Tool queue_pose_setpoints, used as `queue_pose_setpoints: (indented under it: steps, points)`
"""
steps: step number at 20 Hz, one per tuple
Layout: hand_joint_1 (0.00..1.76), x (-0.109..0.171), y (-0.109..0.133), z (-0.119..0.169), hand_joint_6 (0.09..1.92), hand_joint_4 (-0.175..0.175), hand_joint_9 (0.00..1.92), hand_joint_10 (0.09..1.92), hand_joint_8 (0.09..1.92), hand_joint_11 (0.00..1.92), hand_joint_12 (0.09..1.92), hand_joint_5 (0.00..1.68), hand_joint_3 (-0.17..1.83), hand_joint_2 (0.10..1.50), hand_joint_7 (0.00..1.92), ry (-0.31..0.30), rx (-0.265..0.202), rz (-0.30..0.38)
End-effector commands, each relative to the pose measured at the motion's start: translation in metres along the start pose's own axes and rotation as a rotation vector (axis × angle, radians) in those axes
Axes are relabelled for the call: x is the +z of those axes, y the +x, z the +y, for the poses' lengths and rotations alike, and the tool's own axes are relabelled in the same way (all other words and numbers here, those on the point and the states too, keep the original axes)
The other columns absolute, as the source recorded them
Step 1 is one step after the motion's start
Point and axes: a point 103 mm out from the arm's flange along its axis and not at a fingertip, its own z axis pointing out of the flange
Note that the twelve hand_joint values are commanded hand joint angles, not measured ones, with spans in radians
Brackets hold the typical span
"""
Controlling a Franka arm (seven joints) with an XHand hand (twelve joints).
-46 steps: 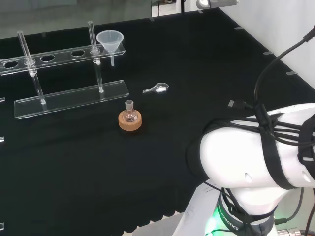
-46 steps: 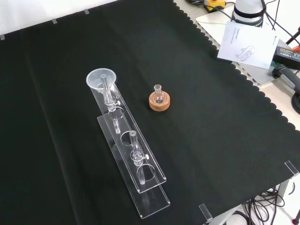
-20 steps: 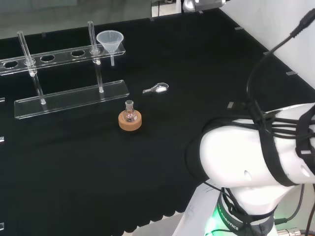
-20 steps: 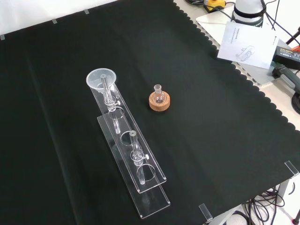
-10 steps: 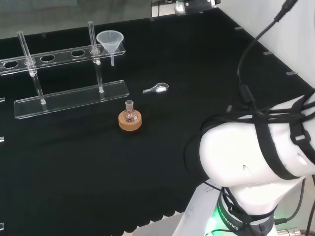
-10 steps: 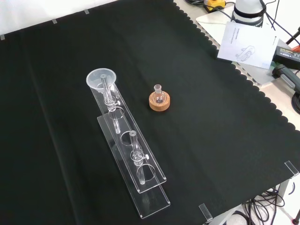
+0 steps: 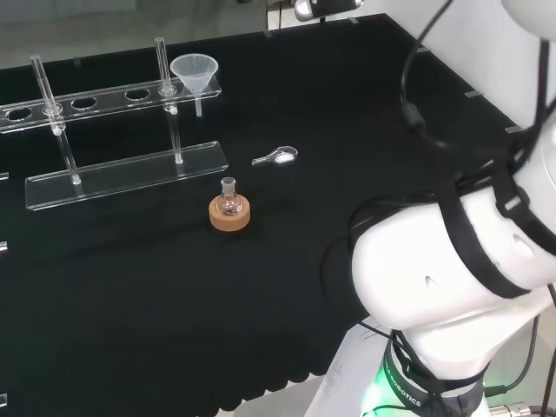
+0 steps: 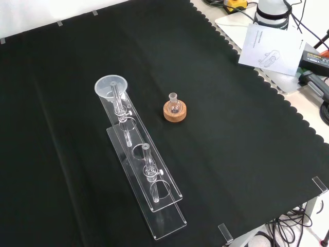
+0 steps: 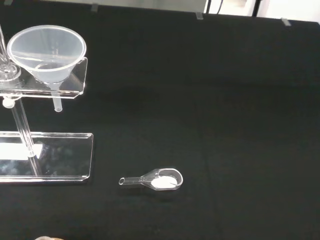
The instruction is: Pick up the funnel from the transparent funnel stand.
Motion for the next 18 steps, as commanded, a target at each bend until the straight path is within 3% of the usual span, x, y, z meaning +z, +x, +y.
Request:
queue_pose_setpoints:
  steps: [1,7,10,18]
  points:
    - [0.32,0.013,0.021,0.075,0.09,0.029,0.18,0.66,0.27,0.0,1.38,0.15,0.23,0.99,0.14,0.037,-0.113,-0.016]
    - [0.38,0.035,0.038,0.107,0.09,0.023,0.23,0.68,0.47,0.03,1.4,0.19,0.25,0.94,0.12,0.093,-0.149,0.009]
    - [0.41,0.045,0.044,0.12,0.09,0.021,0.22,0.68,0.5,0.03,1.41,0.19,0.24,0.91,0.1,0.132,-0.168,0.037]
    - [0.46,0.067,0.058,0.151,0.09,0.001,0.12,0.74,0.53,0.01,1.46,0.1,0.21,0.79,0.0,0.212,-0.221,0.028]
